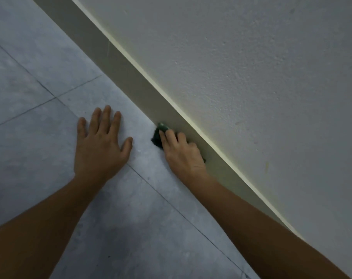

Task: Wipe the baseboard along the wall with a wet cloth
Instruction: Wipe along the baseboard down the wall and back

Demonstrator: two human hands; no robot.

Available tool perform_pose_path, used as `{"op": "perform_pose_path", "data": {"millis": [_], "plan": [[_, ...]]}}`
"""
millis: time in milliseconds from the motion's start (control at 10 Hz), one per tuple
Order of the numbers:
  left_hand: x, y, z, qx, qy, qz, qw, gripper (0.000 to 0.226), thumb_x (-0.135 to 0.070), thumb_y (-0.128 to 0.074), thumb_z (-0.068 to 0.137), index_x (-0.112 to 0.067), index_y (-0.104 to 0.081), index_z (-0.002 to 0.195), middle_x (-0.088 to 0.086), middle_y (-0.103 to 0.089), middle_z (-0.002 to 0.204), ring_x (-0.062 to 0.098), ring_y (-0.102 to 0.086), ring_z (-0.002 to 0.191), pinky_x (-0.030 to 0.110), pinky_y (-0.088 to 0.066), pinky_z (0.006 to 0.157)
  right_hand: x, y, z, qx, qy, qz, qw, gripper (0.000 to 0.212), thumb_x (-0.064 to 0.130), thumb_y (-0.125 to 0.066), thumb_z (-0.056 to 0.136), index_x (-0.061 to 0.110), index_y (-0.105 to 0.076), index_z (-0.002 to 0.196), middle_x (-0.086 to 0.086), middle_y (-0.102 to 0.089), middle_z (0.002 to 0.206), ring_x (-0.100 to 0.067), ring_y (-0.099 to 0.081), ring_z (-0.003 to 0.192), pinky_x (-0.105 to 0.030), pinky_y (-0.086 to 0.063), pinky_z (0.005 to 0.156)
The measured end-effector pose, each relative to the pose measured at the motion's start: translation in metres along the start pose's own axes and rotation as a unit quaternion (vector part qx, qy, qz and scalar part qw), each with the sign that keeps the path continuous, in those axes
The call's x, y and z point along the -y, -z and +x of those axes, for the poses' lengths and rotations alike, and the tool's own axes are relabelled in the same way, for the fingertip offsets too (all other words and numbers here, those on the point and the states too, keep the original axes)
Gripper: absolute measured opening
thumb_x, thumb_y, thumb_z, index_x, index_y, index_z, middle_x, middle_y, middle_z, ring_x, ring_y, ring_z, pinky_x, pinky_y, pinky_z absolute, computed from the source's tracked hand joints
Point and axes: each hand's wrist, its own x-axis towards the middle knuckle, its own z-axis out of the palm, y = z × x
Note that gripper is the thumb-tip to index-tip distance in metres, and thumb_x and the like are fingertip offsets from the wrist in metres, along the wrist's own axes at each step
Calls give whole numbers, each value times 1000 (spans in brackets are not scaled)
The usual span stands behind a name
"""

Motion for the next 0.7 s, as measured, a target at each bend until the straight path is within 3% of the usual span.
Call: {"op": "perform_pose_path", "data": {"millis": [100, 200, 400, 500, 600, 700], "plan": [[1, 0, 1, -3, -5, -5, 1000, 75, -53, -26, 91, -11, -25, 153, 14, -20, 161, 31, -16, 149, 53, -7, 118, -10, -14, -48, 41, -11, 73, 996, 35, 12, -68, 74, 11, -70, 109, -5, -61, 87, -17, -54, 62, -24, -36, 38], [2, -1, -2, -2, -2, -9, 1000, 75, -53, -26, 90, -11, -25, 153, 14, -20, 161, 31, -16, 149, 53, -7, 118, -34, -14, -89, 68, -3, 85, 994, 45, 7, -74, 64, 7, -70, 109, -12, -62, 85, -23, -55, 60, -27, -43, 37], [2, 0, -3, -2, 2, -10, 1000, 75, -54, -25, 90, -13, -24, 153, 13, -18, 162, 30, -13, 150, 53, -7, 118, -41, 10, -42, -64, -43, 37, 996, 48, -2, -30, 90, 11, -63, 123, -9, -62, 90, -19, -53, 63, -25, -37, 40], [0, 2, -4, 3, -2, -10, 1000, 76, -55, -24, 90, -13, -23, 154, 13, -17, 162, 30, -12, 150, 52, -7, 118, -21, 0, -46, -10, -47, 28, 998, 51, -1, -24, 92, 14, -66, 117, -3, -61, 91, -16, -51, 65, -26, -32, 41], [-1, 3, -2, 0, -1, -8, 1000, 76, -54, -25, 90, -13, -24, 153, 13, -18, 162, 30, -13, 150, 52, -7, 118, -25, -17, -90, 51, -37, 79, 995, 34, 11, -60, 74, 11, -72, 106, -6, -62, 86, -18, -55, 62, -25, -40, 38], [1, 2, -2, -2, -4, -9, 1000, 75, -54, -25, 91, -12, -24, 153, 14, -18, 162, 31, -14, 150, 52, -7, 118, -40, -28, -140, 125, -75, 128, 981, 57, 8, -83, 50, 8, -72, 106, -13, -63, 84, -24, -58, 57, -29, -44, 32]]}}
